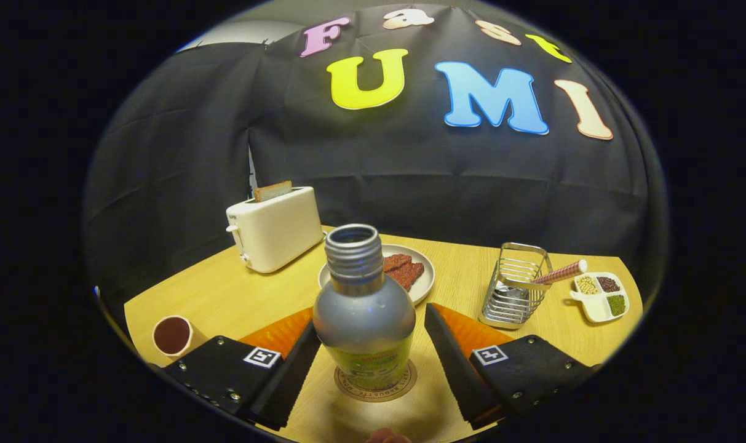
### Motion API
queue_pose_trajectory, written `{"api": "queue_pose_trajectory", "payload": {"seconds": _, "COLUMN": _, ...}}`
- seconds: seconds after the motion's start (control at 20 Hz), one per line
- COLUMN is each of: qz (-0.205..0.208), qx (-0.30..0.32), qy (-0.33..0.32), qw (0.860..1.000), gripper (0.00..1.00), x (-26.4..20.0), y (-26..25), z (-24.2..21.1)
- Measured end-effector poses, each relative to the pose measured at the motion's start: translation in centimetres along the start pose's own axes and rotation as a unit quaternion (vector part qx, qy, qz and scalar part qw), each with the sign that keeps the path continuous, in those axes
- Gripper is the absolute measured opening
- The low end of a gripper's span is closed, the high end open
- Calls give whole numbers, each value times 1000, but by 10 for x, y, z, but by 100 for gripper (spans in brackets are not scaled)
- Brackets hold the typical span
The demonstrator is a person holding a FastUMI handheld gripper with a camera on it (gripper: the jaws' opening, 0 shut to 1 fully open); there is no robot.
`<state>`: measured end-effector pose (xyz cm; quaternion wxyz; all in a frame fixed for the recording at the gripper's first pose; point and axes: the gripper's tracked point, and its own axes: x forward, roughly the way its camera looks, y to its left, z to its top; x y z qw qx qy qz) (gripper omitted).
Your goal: Take the bottle from table, then pour the juice into the cup, finally place the bottle on the coaster
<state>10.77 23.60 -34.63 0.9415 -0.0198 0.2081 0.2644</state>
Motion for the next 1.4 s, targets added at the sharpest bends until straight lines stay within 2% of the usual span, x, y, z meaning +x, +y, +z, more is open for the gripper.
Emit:
{"api": "queue_pose_trajectory", "payload": {"seconds": 0.15, "qz": -16, "qx": 10, "qy": -40, "qw": 999, "gripper": 98, "x": -27, "y": 0, "z": 43}}
{"api": "queue_pose_trajectory", "payload": {"seconds": 0.3, "qz": -50, "qx": 26, "qy": -108, "qw": 993, "gripper": 98, "x": -74, "y": -7, "z": 112}}
{"api": "queue_pose_trajectory", "payload": {"seconds": 0.45, "qz": -100, "qx": 18, "qy": -134, "qw": 986, "gripper": 98, "x": -124, "y": -28, "z": 165}}
{"api": "queue_pose_trajectory", "payload": {"seconds": 0.75, "qz": -197, "qx": 50, "qy": -173, "qw": 964, "gripper": 98, "x": -217, "y": -84, "z": 265}}
{"api": "queue_pose_trajectory", "payload": {"seconds": 0.85, "qz": -222, "qx": 43, "qy": -174, "qw": 958, "gripper": 97, "x": -243, "y": -101, "z": 281}}
{"api": "queue_pose_trajectory", "payload": {"seconds": 1.0, "qz": -235, "qx": 35, "qy": -173, "qw": 956, "gripper": 97, "x": -267, "y": -113, "z": 295}}
{"api": "queue_pose_trajectory", "payload": {"seconds": 1.4, "qz": -214, "qx": 39, "qy": -177, "qw": 960, "gripper": 98, "x": -281, "y": -122, "z": 287}}
